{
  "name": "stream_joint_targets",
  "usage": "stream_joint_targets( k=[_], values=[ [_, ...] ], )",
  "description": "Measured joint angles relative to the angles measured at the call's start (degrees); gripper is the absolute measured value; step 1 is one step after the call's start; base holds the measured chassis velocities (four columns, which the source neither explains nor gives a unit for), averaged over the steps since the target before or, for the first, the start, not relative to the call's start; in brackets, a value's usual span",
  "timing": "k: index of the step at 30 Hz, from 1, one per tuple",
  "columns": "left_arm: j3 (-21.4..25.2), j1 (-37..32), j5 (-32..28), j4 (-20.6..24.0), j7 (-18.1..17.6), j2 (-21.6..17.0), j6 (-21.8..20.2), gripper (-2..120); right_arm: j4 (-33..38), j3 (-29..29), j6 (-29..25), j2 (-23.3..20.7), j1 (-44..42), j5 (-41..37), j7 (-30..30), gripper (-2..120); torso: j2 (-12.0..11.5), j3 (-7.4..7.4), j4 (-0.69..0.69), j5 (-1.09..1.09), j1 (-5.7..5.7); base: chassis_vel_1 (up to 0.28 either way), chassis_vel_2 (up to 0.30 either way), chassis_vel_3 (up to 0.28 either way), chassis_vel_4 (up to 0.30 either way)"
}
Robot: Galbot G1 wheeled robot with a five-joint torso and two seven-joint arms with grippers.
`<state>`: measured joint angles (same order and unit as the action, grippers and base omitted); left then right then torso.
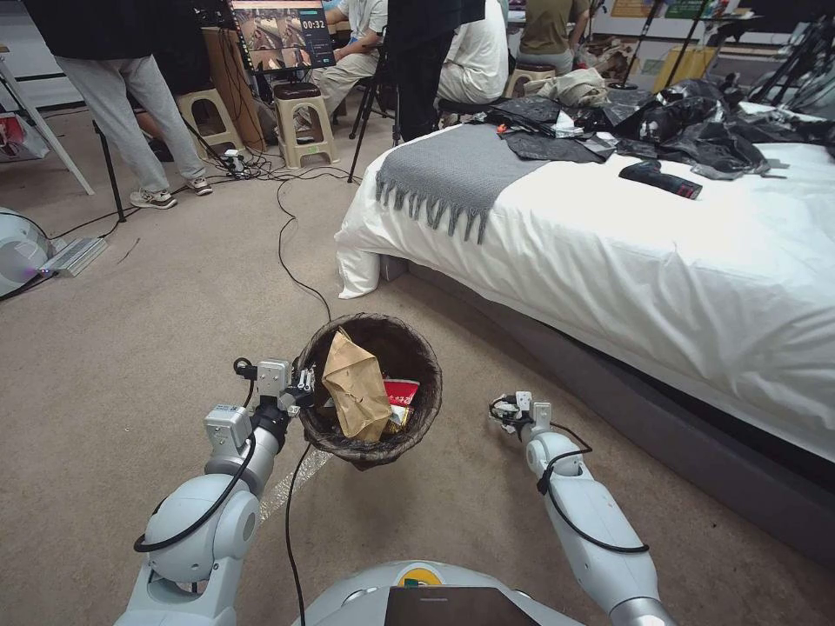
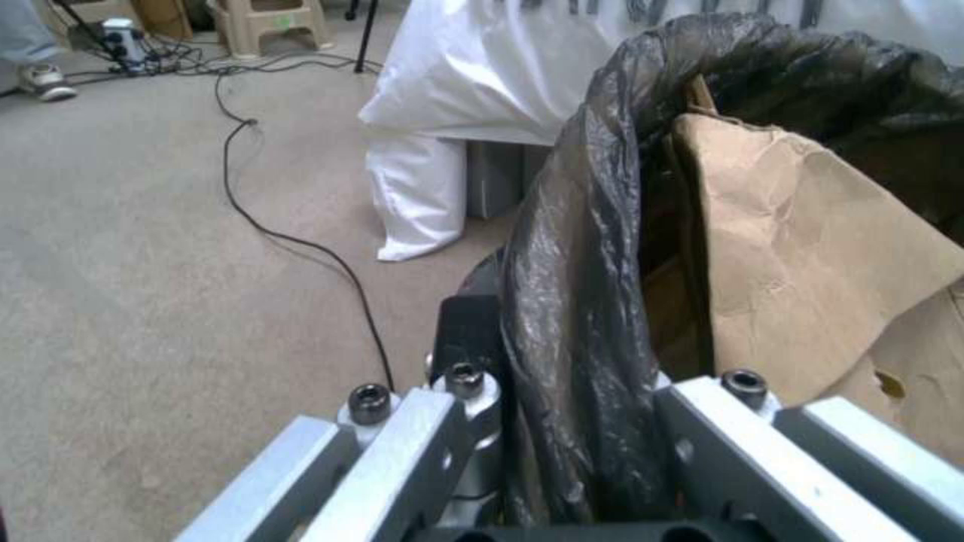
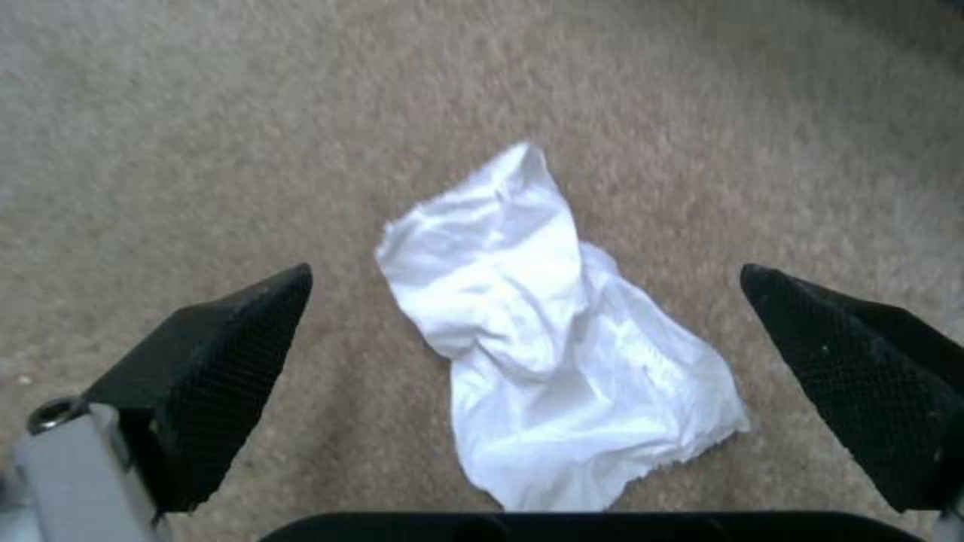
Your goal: Pick up the trash bin, then pick up the garbage from the floor and place it into the trash bin.
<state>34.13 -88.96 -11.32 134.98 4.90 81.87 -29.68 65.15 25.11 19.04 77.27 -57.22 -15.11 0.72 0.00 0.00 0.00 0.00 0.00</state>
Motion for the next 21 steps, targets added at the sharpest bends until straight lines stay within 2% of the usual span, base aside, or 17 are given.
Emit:
stream_joint_targets(
  k=[9, 21],
  values=[
    [0.2, 0.0, -0.2, -0.2, 0.0, -0.1, 0.1, 6, -6.5, 0.1, -1.8, 0.9, 2.3, 2.0, -0.5, 100, 0.0, 0.00, 0.01, 0.00, 0.00, 0.000, 0.000, 0.000, 0.000],
    [0.2, 0.3, -0.3, -0.6, 0.0, -0.2, 0.1, 6, -9.2, 0.1, -2.7, 1.3, 3.4, 2.9, -0.6, 100, 0.0, 0.00, 0.01, 0.00, 0.00, 0.000, 0.000, 0.000, 0.000]
  ],
)
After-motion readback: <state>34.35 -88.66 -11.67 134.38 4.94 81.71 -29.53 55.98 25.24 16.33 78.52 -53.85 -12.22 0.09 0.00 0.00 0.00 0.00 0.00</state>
